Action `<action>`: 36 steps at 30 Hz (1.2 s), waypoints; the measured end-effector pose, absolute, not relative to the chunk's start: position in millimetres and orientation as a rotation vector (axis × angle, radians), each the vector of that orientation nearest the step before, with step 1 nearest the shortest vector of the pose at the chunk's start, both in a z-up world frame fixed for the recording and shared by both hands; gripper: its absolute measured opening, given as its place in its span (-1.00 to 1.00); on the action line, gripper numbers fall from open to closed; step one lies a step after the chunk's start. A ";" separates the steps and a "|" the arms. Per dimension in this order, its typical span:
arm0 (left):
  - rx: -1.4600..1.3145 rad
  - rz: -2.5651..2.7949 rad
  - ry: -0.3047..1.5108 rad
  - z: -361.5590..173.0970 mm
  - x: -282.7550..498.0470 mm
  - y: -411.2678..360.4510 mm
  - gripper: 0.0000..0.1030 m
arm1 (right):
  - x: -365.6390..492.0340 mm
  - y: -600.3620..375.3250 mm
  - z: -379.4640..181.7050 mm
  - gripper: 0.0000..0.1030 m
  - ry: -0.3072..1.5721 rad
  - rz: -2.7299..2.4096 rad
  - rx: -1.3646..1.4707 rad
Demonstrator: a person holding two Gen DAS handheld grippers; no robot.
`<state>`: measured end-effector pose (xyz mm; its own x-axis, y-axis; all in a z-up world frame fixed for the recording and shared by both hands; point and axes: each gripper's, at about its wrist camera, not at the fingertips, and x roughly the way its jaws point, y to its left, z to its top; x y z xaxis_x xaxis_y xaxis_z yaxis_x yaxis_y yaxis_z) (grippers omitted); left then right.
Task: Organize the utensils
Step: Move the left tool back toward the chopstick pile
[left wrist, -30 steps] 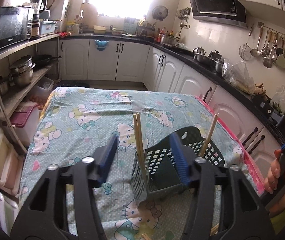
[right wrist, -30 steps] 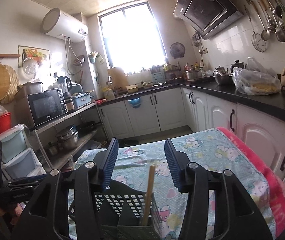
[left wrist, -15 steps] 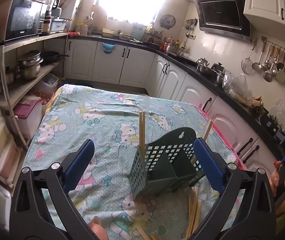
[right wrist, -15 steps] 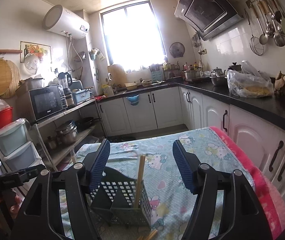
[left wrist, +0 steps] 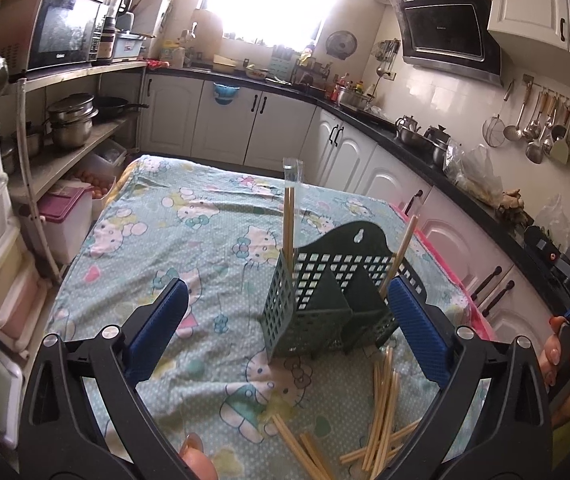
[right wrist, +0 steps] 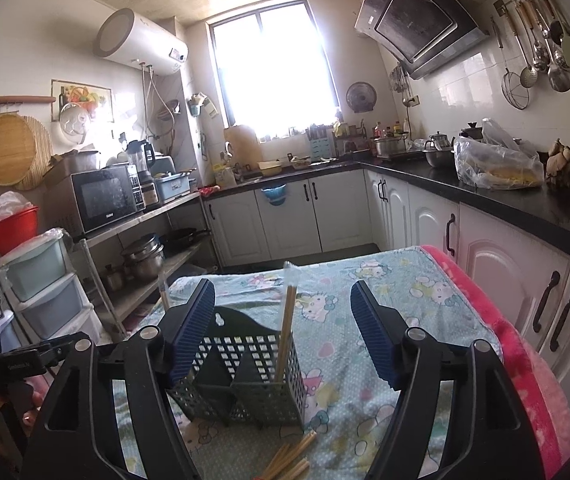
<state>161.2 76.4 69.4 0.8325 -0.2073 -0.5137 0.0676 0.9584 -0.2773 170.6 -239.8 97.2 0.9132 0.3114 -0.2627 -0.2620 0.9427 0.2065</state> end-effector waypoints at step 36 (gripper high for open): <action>-0.279 -0.115 0.749 -15.4 135.4 58.0 0.79 | 144.8 -232.9 14.9 0.32 0.540 0.335 0.088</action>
<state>135.4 58.0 -15.4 0.7282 -0.2020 -0.6549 0.0039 0.9568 -0.2909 144.8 -232.9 14.9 0.8048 0.3353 -0.4899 -0.2894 0.9421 0.1693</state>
